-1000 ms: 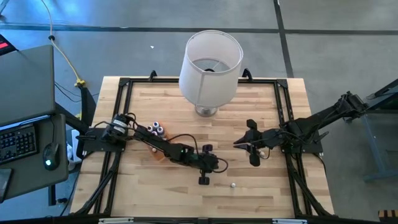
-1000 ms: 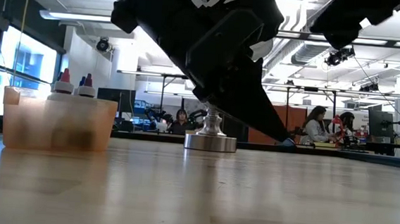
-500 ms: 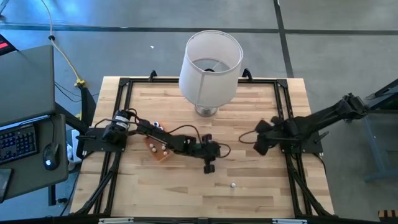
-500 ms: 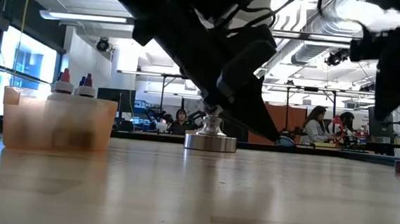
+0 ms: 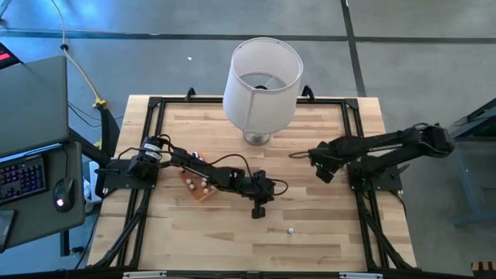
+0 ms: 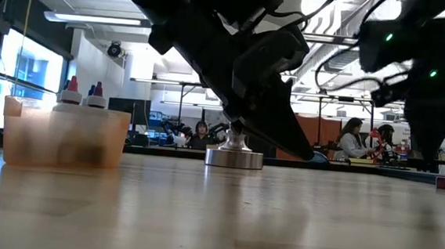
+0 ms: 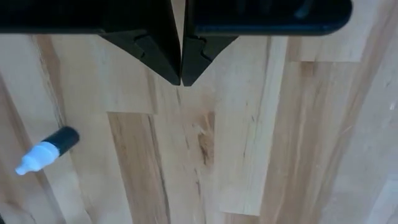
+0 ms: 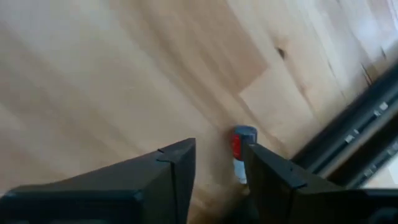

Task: Pick & Place food coloring
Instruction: Put the red food coloring bottle into the orange bin

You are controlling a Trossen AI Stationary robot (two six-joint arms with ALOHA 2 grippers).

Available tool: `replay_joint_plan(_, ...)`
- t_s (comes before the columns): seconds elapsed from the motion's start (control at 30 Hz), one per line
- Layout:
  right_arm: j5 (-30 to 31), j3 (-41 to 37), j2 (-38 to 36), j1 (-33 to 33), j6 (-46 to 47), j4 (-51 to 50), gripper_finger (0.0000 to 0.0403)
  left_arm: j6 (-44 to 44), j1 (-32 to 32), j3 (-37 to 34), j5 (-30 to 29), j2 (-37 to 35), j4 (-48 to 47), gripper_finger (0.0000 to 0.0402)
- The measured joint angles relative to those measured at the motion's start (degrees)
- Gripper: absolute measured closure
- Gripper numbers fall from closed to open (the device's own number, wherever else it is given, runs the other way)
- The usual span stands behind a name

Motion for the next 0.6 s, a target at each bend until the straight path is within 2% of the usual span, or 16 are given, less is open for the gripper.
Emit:
replay_joint_plan(0.1, -0.2, 0.0, 2.5, -4.8, -0.6, -1.1, 0.0252, 0.0, 0.0, 0.0, 1.0, 0.0, 0.0, 0.0392)
replay_joint_plan(0.2, -3.4, 0.0, 4.7, -9.7, -2.8, -2.0, 0.0240, 0.0, 0.0, 0.0, 2.3, 0.0, 0.0, 0.0392)
replay_joint_plan(0.37, -5.9, 0.0, 8.1, -17.9, -6.6, -1.8, 0.0237, 1.2, 0.0, 0.0, 5.0, 0.0, 0.0, 0.0392)
replay_joint_plan(0.6, -5.8, 0.0, 13.0, -27.3, -6.8, -1.9, 0.0237, 2.1, 0.0, 0.0, 5.4, 0.0, 0.0, 0.0392)
